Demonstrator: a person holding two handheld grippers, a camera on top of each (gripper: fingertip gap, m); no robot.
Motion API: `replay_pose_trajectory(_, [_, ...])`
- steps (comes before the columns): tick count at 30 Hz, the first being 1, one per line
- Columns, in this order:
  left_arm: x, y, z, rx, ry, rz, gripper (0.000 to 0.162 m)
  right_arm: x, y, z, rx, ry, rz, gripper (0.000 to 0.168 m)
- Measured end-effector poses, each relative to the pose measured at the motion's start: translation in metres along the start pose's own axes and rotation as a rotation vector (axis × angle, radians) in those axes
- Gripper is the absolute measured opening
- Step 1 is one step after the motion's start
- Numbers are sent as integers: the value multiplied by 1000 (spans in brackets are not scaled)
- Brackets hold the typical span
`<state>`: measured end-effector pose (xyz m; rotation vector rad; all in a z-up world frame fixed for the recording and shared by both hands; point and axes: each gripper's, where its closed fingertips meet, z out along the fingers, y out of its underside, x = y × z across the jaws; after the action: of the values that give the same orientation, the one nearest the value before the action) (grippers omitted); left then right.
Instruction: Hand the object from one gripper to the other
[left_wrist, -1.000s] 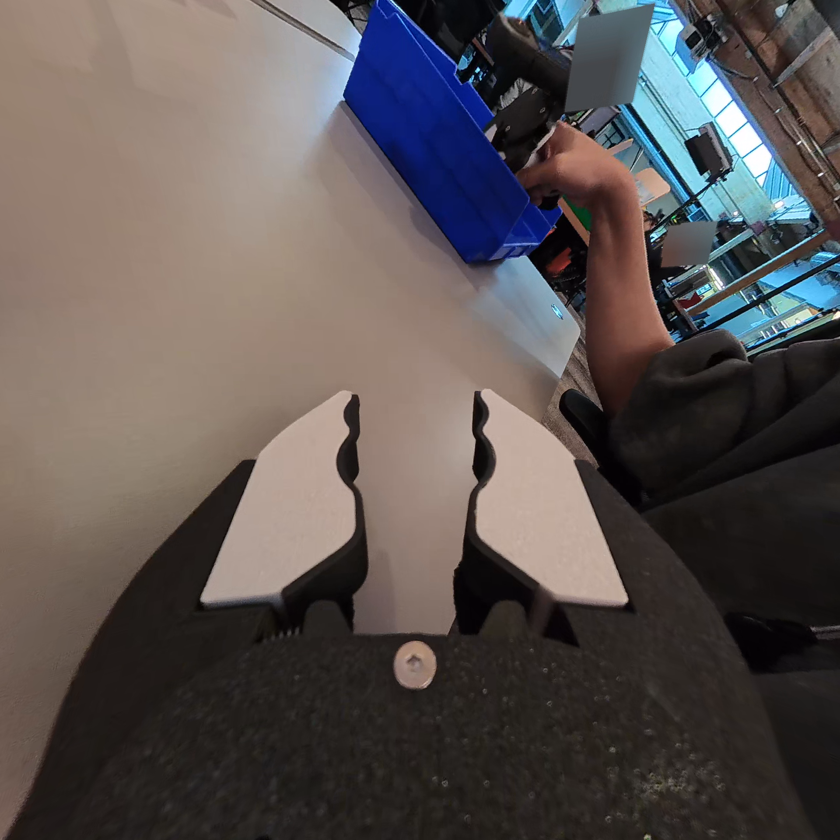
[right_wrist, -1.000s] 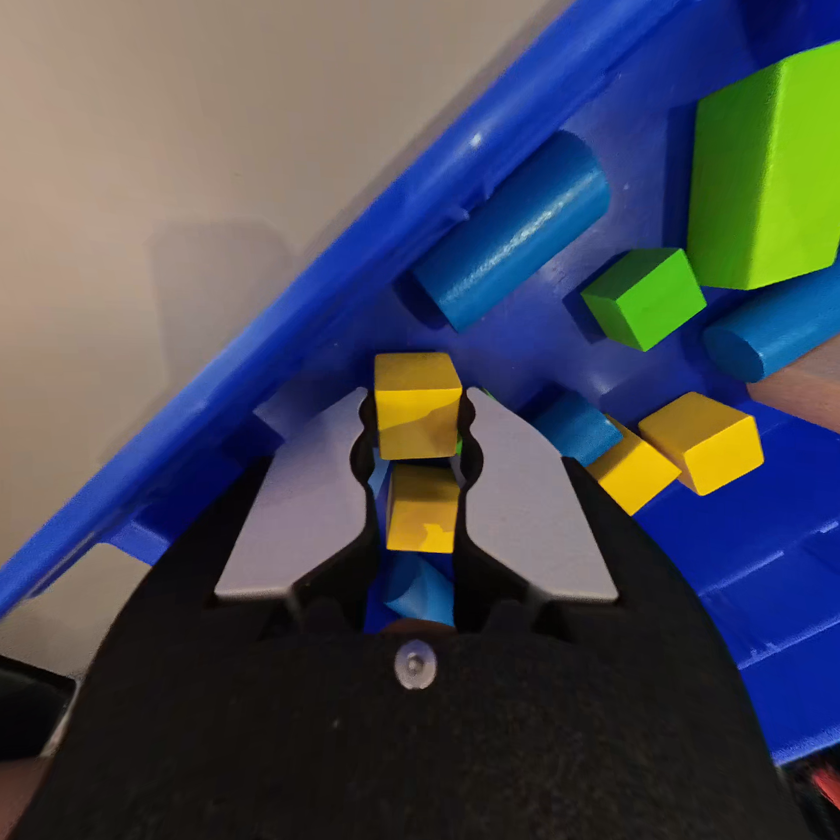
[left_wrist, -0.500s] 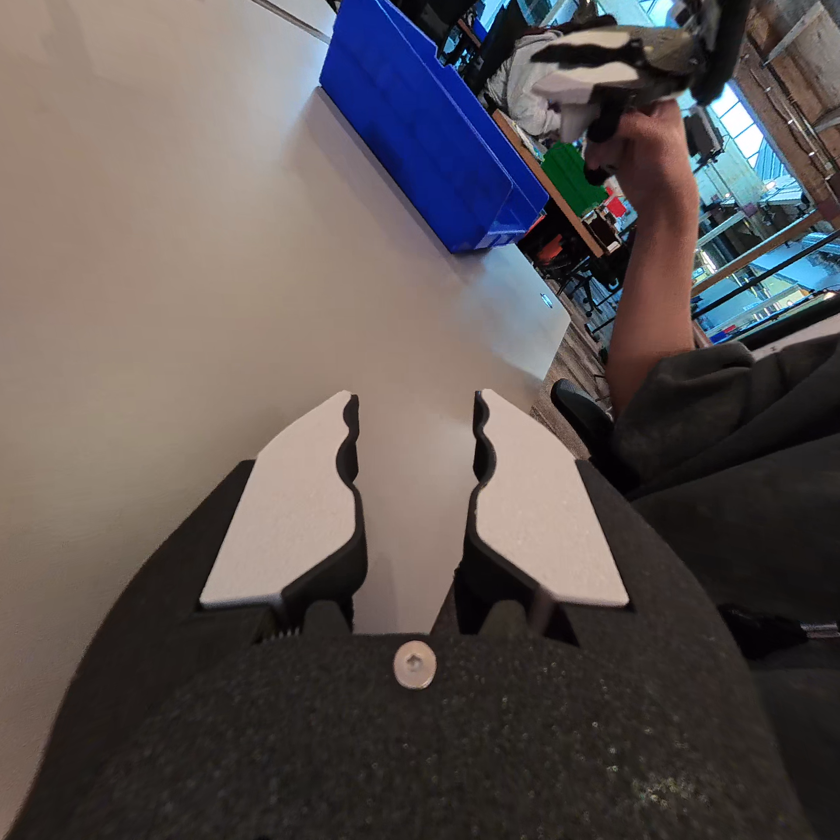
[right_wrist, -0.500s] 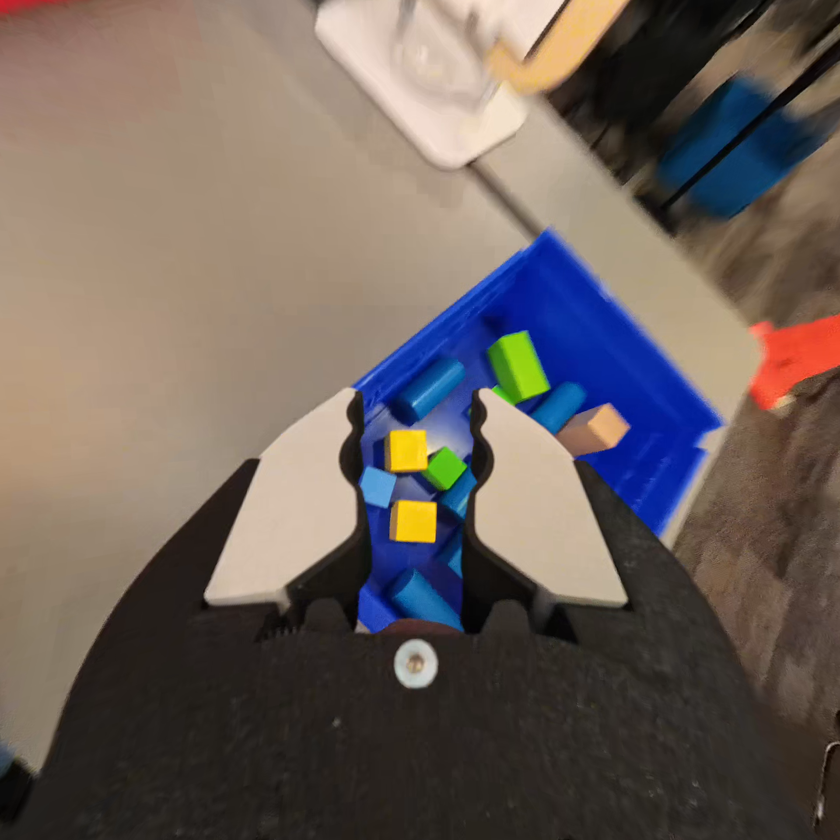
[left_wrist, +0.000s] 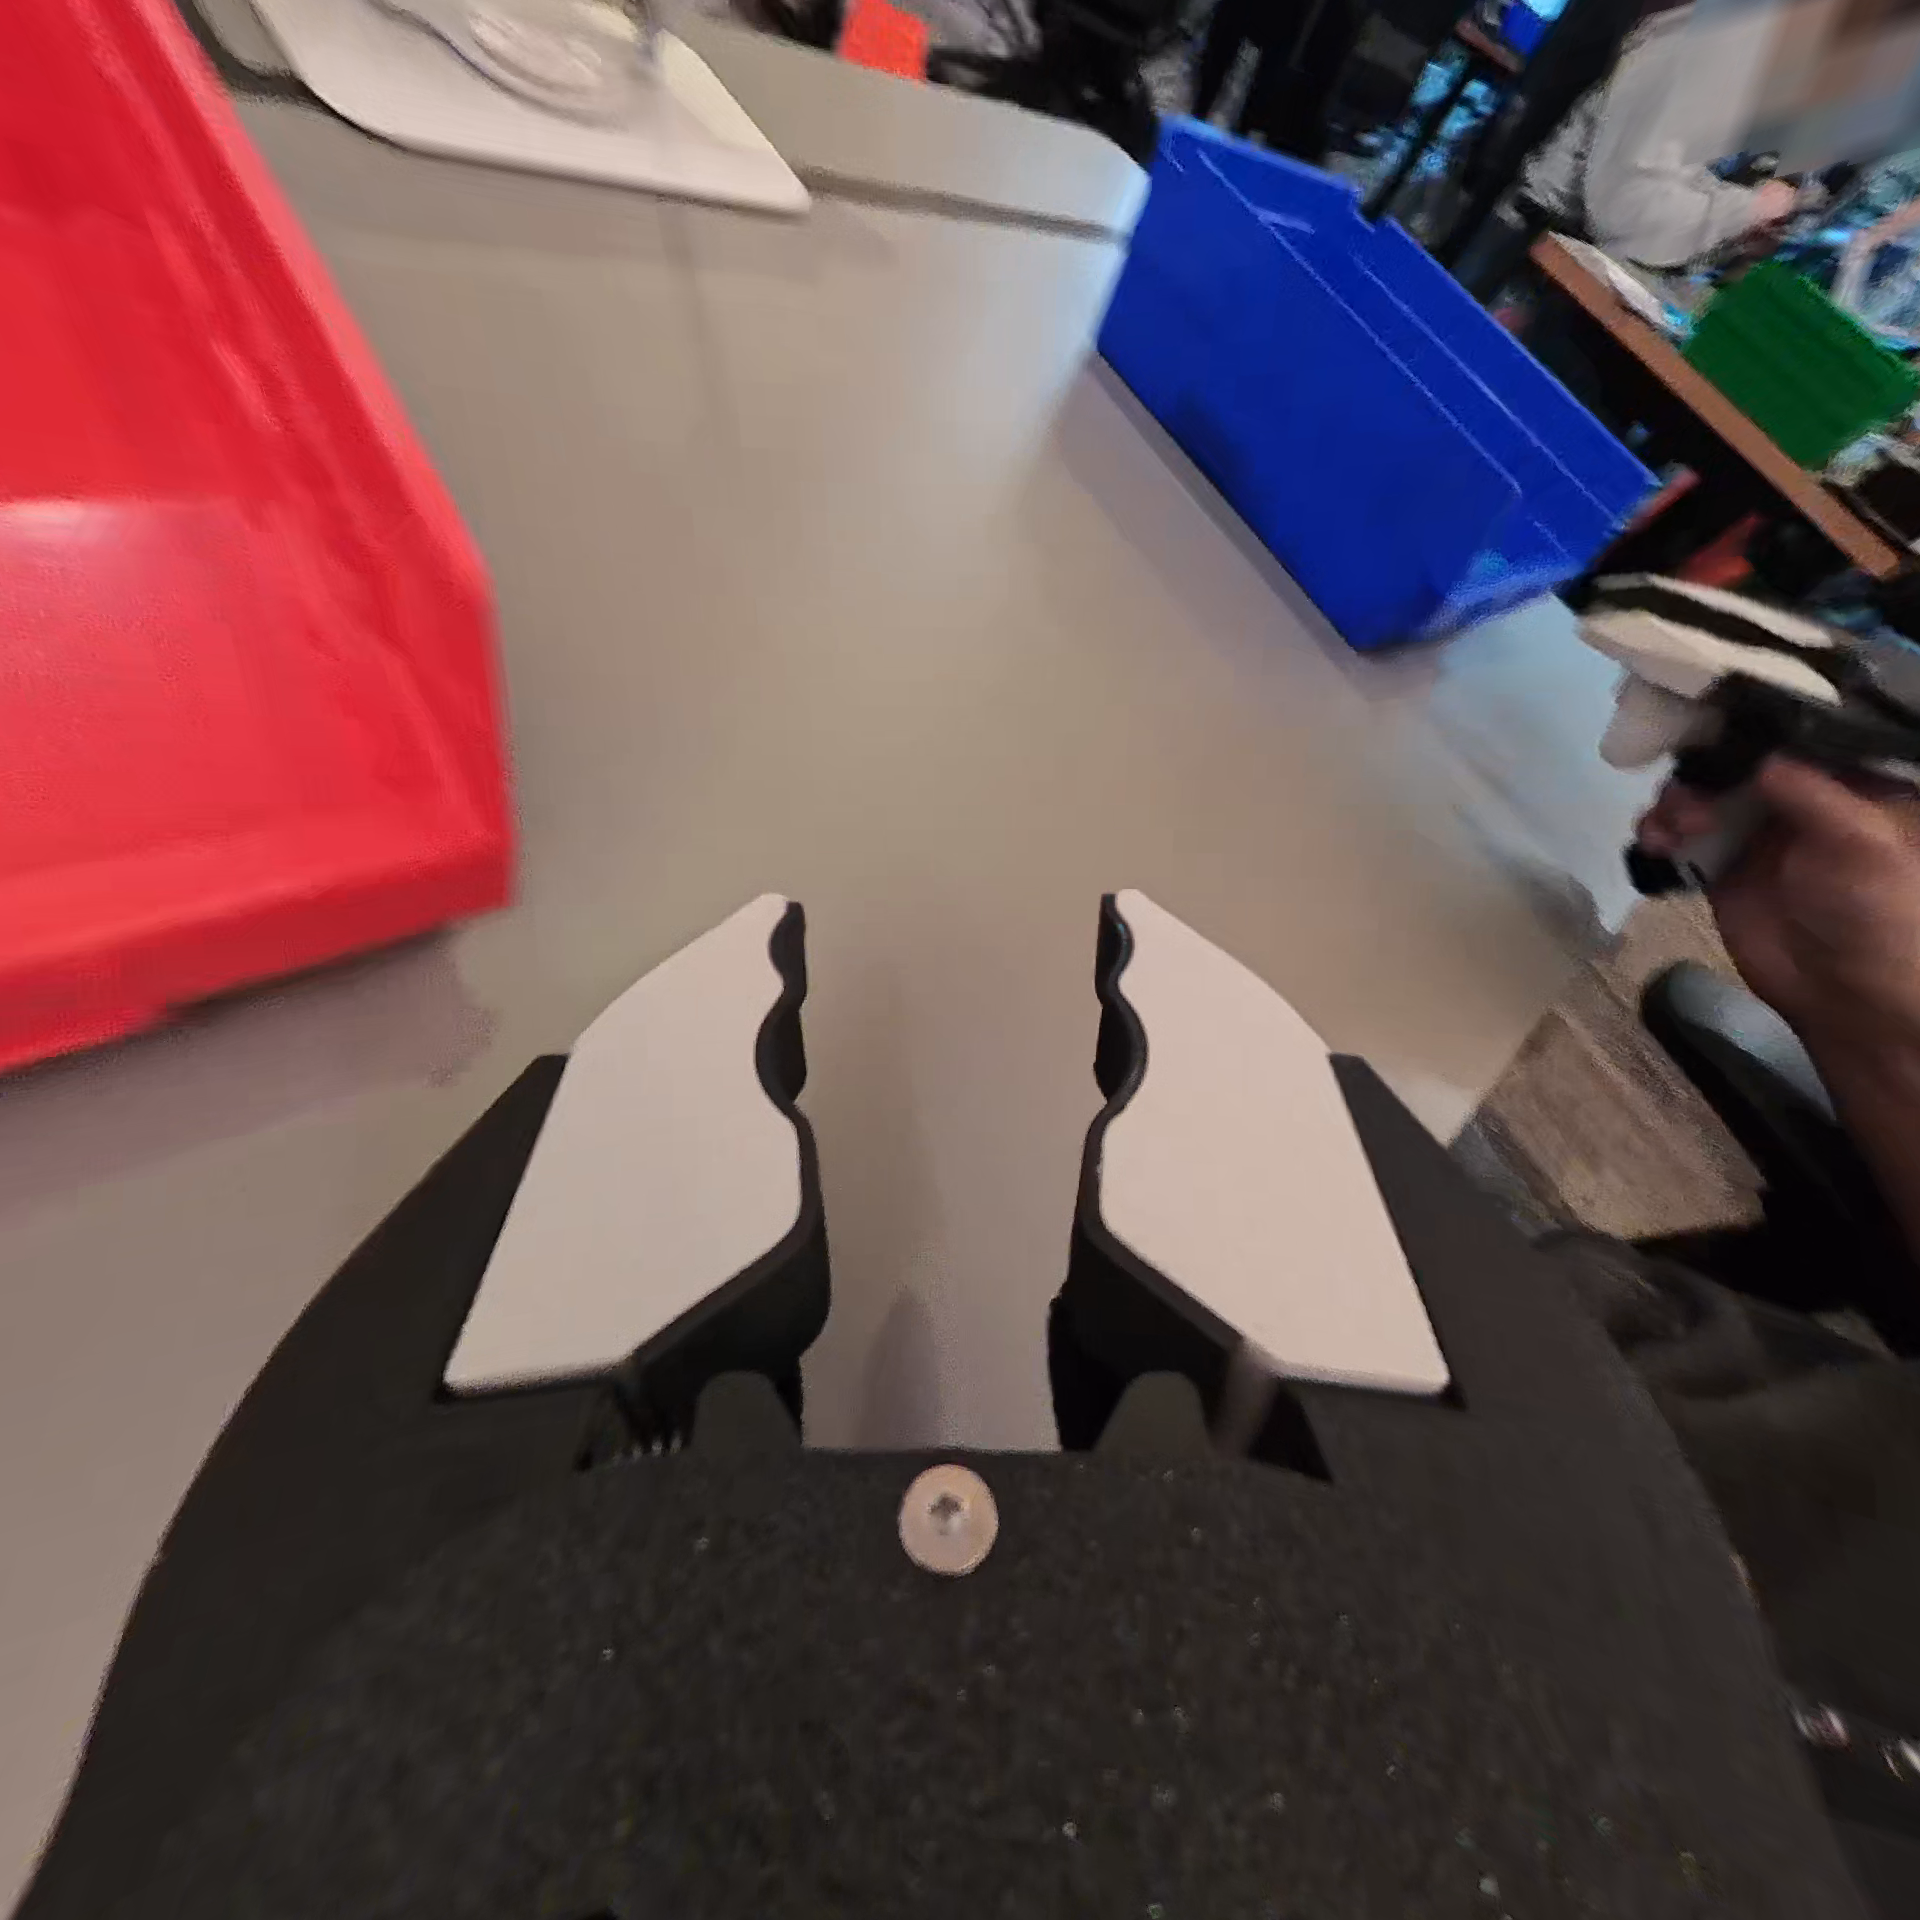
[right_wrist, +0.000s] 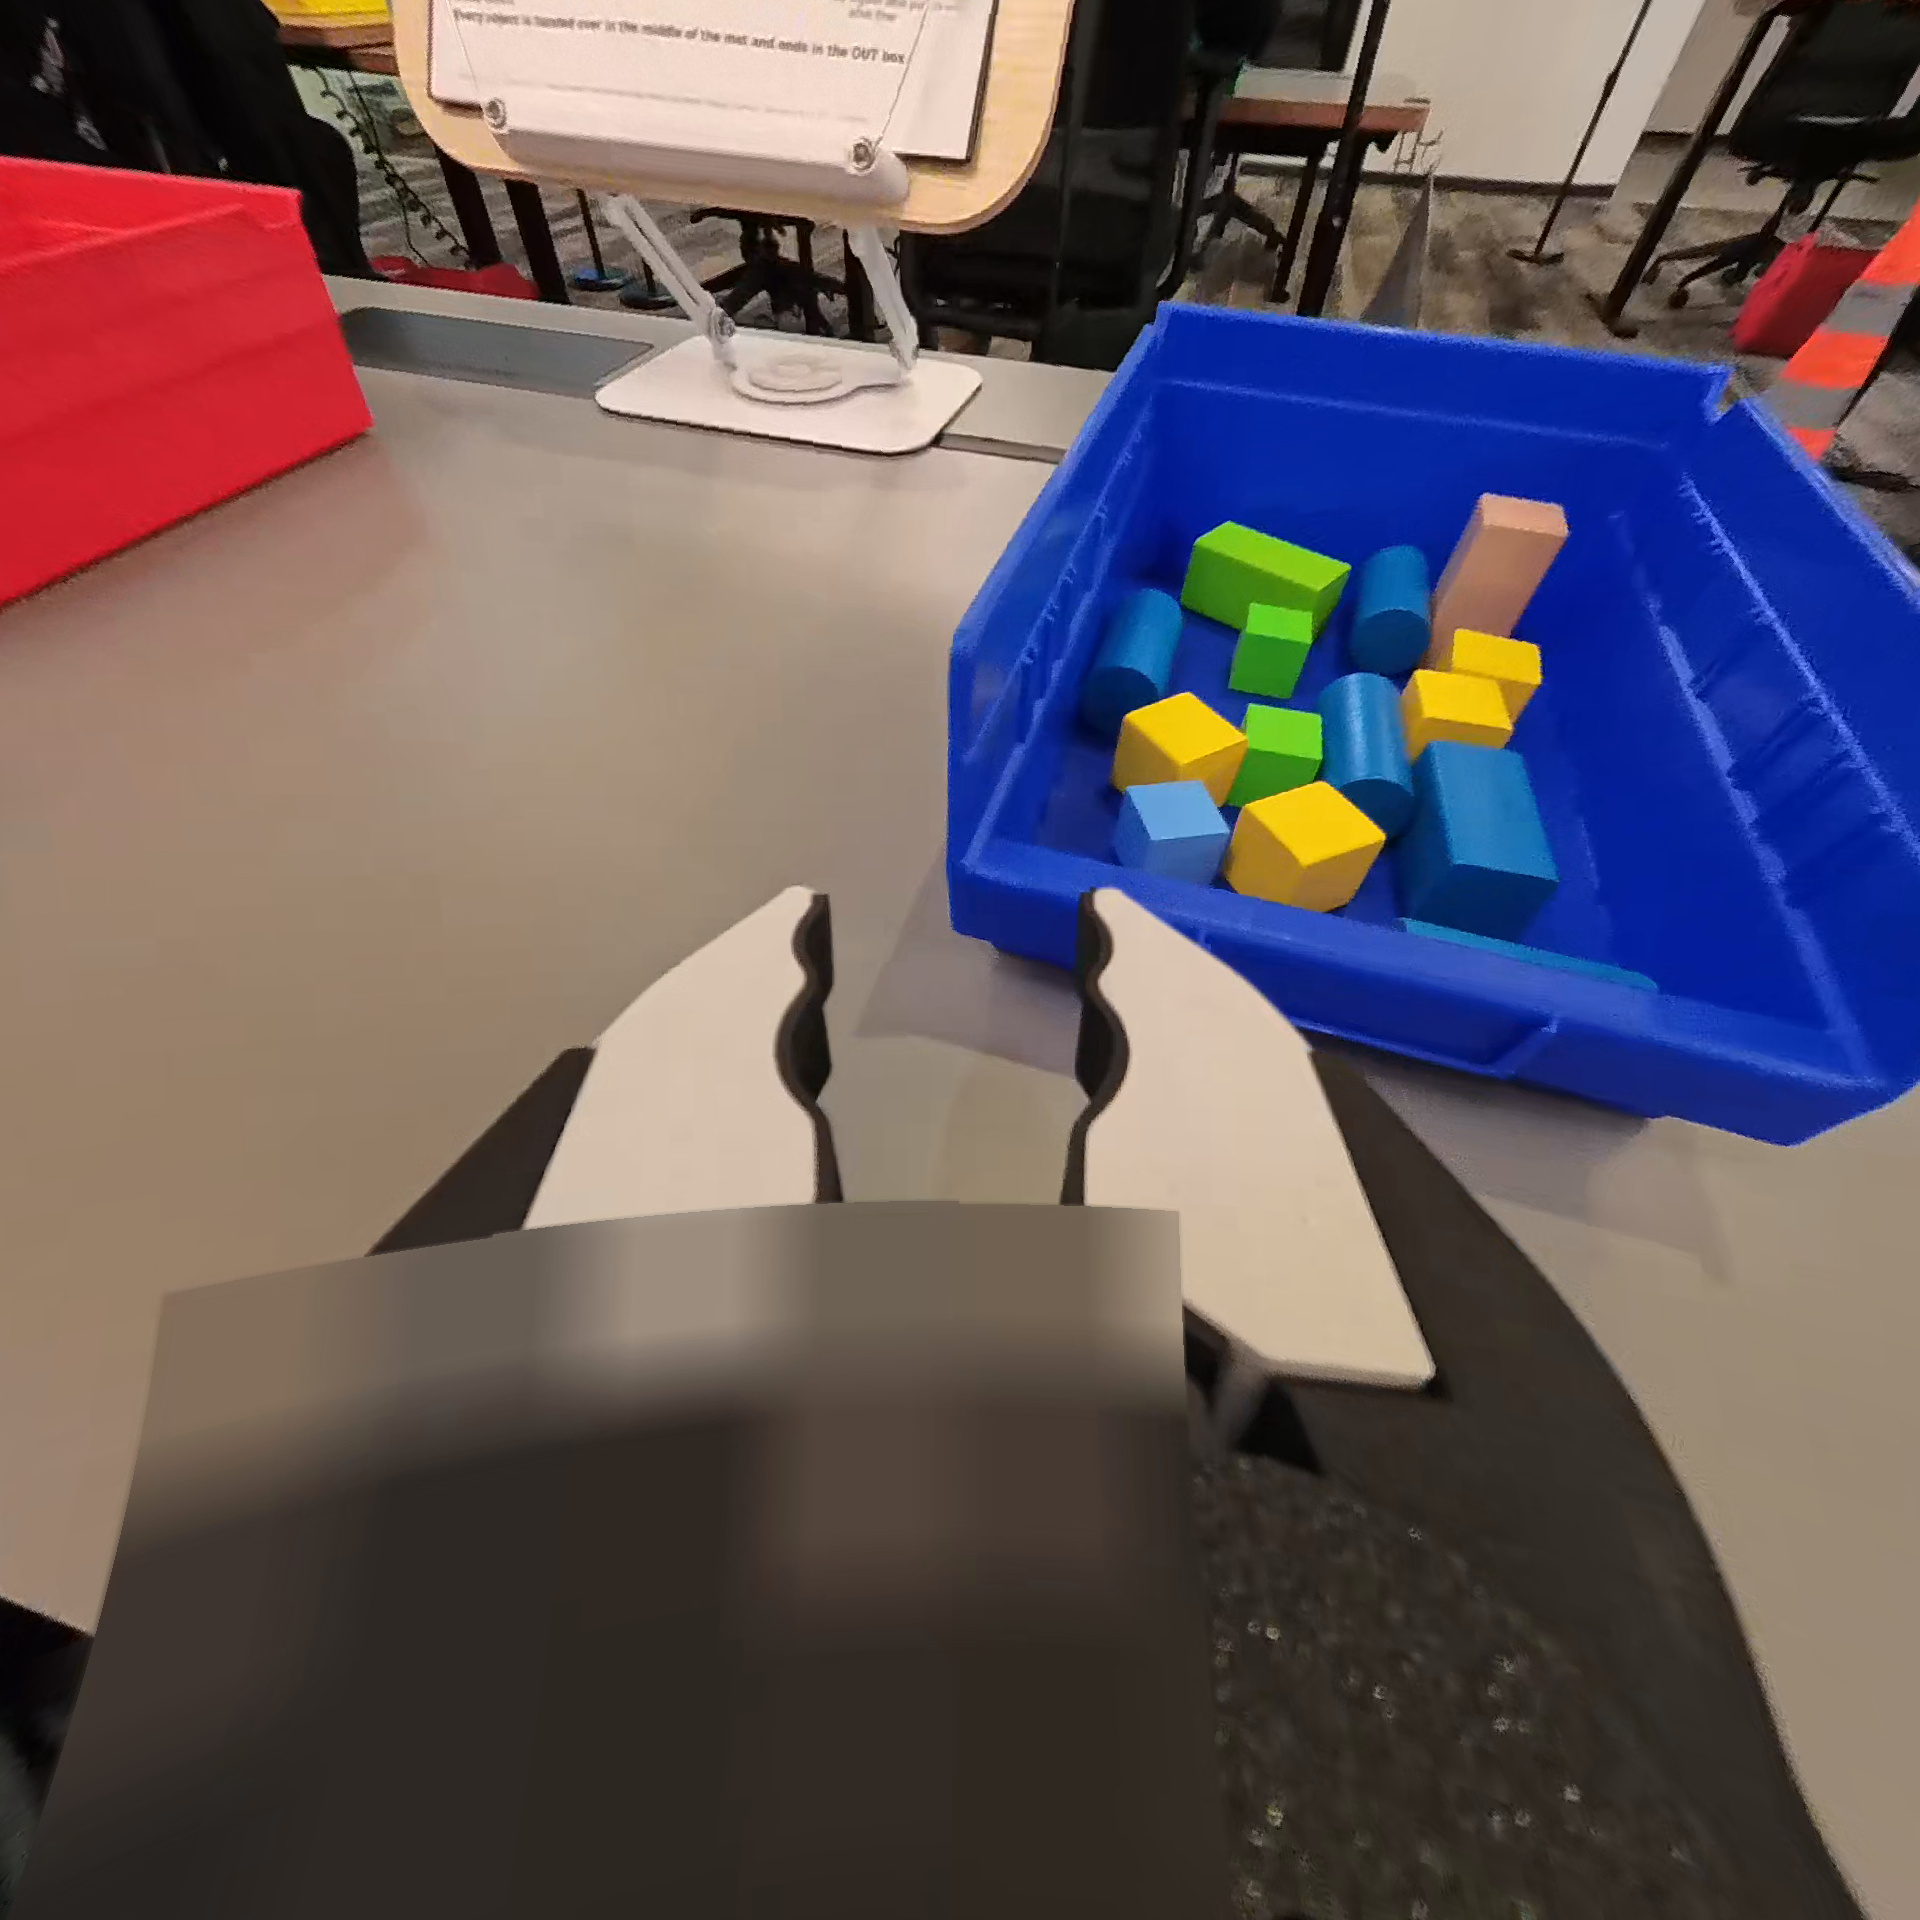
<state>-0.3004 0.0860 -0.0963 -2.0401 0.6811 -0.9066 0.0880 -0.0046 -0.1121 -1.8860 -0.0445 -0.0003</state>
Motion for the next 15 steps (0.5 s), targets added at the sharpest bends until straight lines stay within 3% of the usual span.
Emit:
replay_pose_trajectory(3, [-37, -55, -15, -2, -176, 68, 57, 5, -7, -2, 49, 41, -11, 60])
replay_pose_trajectory(6, [-81, -94, -10, -180, -312, 86, 64, -2, -9, -5, 60, 6, -11, 58])
replay_pose_trajectory(11, [-169, -135, 43, -352, -453, -9, 75, -8, -14, -4, 64, -32, 7, 58])
replay_pose_trajectory(15, [-231, -137, 94, -485, -515, -122, 85, -9, -7, 0, 34, -24, -35, 57])
